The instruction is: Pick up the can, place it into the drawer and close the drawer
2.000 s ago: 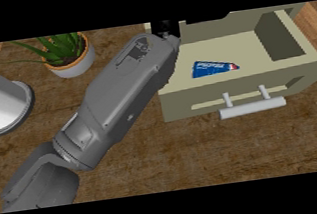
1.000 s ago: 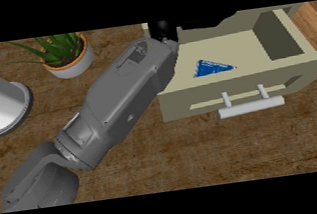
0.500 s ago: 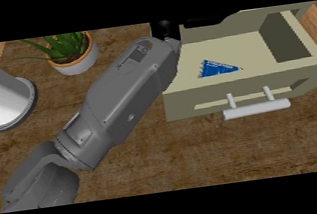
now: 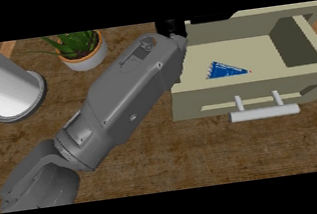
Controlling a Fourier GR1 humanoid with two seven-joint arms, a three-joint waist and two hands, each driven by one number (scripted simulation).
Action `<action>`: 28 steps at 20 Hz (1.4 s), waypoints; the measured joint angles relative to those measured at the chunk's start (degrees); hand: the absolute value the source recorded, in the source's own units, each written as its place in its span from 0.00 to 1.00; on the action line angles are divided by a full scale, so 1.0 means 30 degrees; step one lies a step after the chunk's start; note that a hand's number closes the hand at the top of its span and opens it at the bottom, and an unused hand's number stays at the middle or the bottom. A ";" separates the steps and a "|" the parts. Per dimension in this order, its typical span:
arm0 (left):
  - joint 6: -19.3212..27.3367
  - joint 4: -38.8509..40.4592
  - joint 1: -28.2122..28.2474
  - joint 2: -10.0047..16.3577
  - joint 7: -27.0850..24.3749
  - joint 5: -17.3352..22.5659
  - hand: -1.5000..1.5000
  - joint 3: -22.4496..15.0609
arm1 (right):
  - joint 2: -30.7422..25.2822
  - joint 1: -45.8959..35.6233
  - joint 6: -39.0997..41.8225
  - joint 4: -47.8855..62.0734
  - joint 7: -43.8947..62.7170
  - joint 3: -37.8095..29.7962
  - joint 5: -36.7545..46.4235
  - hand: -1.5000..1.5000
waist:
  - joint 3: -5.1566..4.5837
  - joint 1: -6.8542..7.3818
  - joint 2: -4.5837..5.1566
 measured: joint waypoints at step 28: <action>0.0222 -0.4386 0.2342 0.4206 0.3856 -0.2463 0.00 0.0319 | -0.0164 -1.1284 -1.0201 2.1118 -0.2889 0.7058 1.6106 0.00 | -0.0003 0.0975 -0.0226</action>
